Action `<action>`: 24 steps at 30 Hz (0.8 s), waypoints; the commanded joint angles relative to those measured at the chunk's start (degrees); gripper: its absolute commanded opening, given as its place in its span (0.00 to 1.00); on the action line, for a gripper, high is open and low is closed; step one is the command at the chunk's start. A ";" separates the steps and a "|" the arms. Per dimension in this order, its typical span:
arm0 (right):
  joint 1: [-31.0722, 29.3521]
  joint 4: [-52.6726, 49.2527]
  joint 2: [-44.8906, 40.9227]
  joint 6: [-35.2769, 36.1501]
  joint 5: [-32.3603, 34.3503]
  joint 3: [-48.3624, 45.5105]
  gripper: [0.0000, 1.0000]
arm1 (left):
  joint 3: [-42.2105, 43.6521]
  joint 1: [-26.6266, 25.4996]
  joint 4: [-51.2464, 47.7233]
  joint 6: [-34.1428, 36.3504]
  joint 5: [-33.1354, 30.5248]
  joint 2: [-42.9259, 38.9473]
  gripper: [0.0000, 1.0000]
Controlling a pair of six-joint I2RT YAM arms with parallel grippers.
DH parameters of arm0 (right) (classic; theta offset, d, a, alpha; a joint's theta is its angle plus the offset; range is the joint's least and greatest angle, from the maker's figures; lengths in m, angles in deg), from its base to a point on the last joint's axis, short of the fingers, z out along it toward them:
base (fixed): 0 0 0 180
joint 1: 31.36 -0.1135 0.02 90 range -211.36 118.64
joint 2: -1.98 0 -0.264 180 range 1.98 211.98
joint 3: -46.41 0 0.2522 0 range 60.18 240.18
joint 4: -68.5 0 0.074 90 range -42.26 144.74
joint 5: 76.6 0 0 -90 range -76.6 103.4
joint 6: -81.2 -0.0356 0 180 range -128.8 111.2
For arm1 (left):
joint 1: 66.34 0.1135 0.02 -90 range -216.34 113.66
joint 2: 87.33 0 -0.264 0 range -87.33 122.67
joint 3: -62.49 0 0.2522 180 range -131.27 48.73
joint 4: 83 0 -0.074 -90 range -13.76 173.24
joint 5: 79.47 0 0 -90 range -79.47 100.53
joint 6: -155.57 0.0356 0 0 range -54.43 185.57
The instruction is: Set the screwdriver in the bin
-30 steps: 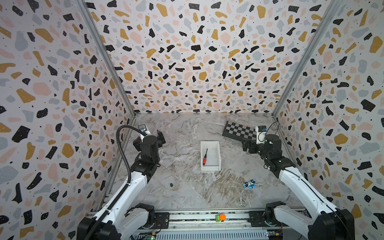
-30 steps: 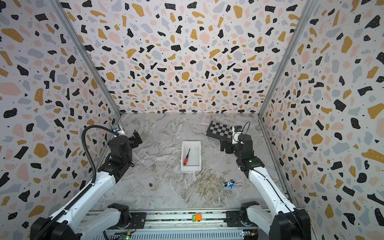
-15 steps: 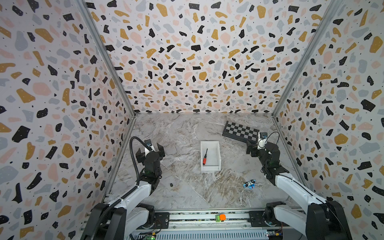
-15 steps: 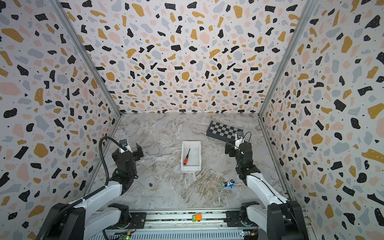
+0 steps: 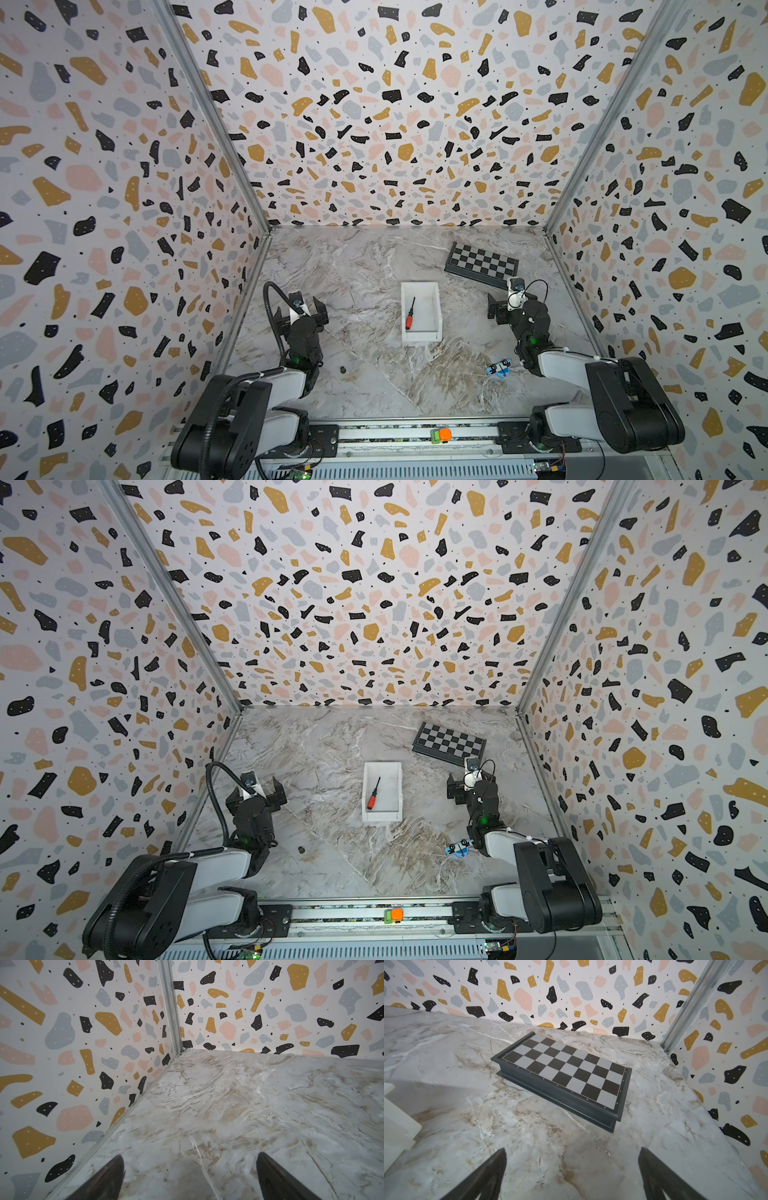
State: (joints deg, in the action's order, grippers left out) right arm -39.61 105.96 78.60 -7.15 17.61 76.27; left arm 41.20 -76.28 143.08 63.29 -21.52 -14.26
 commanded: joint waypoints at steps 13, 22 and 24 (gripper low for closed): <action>3.21 19.88 8.89 -0.65 -1.39 -4.04 0.99 | -0.98 2.01 10.30 2.59 11.35 6.62 1.00; 3.68 18.16 8.40 -0.93 -1.39 -3.53 0.99 | -1.70 2.38 8.94 1.08 9.11 6.72 1.00; 3.68 18.38 8.55 -0.95 -1.26 -3.53 0.99 | -1.70 2.38 8.93 0.99 9.05 6.66 1.00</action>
State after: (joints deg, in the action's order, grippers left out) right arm -35.77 123.73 88.48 -7.63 15.58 72.56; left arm 40.26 -74.27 150.38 64.73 -12.01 -7.20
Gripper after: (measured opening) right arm 0.990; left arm 0.998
